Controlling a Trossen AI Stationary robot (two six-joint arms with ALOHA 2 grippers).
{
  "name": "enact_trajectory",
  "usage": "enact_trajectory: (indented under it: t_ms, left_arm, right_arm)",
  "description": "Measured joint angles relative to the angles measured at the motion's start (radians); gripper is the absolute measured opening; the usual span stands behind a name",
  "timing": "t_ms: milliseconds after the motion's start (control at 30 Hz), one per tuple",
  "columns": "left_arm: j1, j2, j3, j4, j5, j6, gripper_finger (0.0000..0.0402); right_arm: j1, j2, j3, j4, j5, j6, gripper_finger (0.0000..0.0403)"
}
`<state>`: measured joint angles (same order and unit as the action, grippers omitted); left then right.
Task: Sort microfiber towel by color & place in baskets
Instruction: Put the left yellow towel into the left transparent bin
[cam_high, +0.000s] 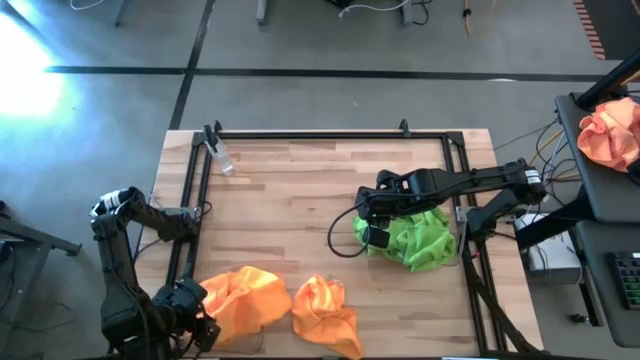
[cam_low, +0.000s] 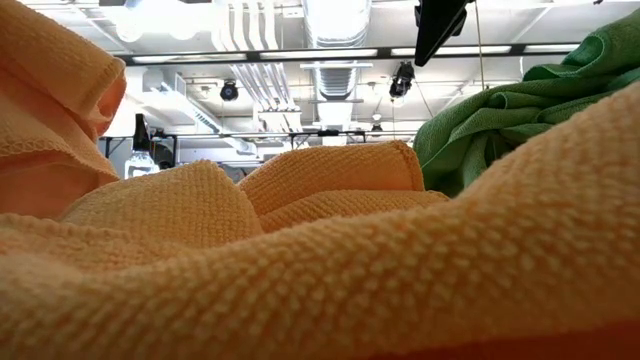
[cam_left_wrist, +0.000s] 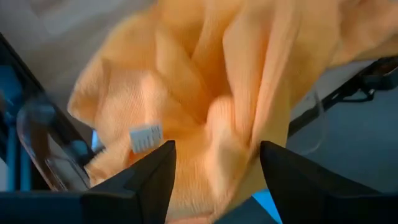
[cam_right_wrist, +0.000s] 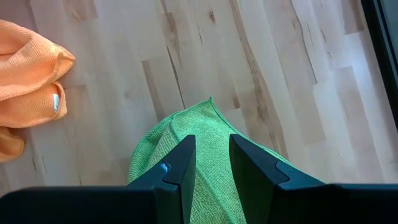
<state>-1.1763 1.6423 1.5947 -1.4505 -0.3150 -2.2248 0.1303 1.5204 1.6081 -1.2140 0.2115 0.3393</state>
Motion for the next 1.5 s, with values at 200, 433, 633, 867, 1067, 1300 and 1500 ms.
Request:
enact_trajectory:
  t_ms: [200, 433, 633, 867, 1067, 1300, 1500]
  left_arm:
    - [0.04, -0.009, 0.108, -0.121, -0.116, 0.104, 0.0216]
    - [0.15, -0.028, 0.165, -0.12, -0.27, 0.411, 0.0216]
    - [0.295, -0.035, 0.145, -0.121, -0.27, 0.685, 0.0216]
    - [0.476, -0.035, 0.145, -0.115, -0.272, 0.924, 0.0216]
    - [0.599, -0.002, 0.144, -0.064, -0.279, 1.055, 0.0216]
    - [0.692, 0.085, 0.144, 0.077, -0.268, 1.249, 0.0216]
    - [0.727, 0.178, 0.169, 0.085, -0.218, 1.319, 0.0216]
  right_arm:
    - [0.0, 0.0, 0.0, 0.0, 0.0, 0.0, 0.0091]
    - [0.0, 0.0, 0.0, 0.023, 0.0, 0.0, 0.0091]
    - [0.0, 0.0, 0.0, 0.056, 0.0, 0.0, 0.0091]
    - [0.0, 0.0, 0.0, 0.059, 0.0, 0.033, 0.0091]
    - [0.0, 0.0, 0.0, 0.059, 0.0, 0.053, 0.0091]
    - [0.0, 0.0, 0.0, 0.057, 0.057, 0.052, 0.0091]
    - [0.0, 0.0, 0.0, 0.05, 0.082, 0.053, 0.0091]
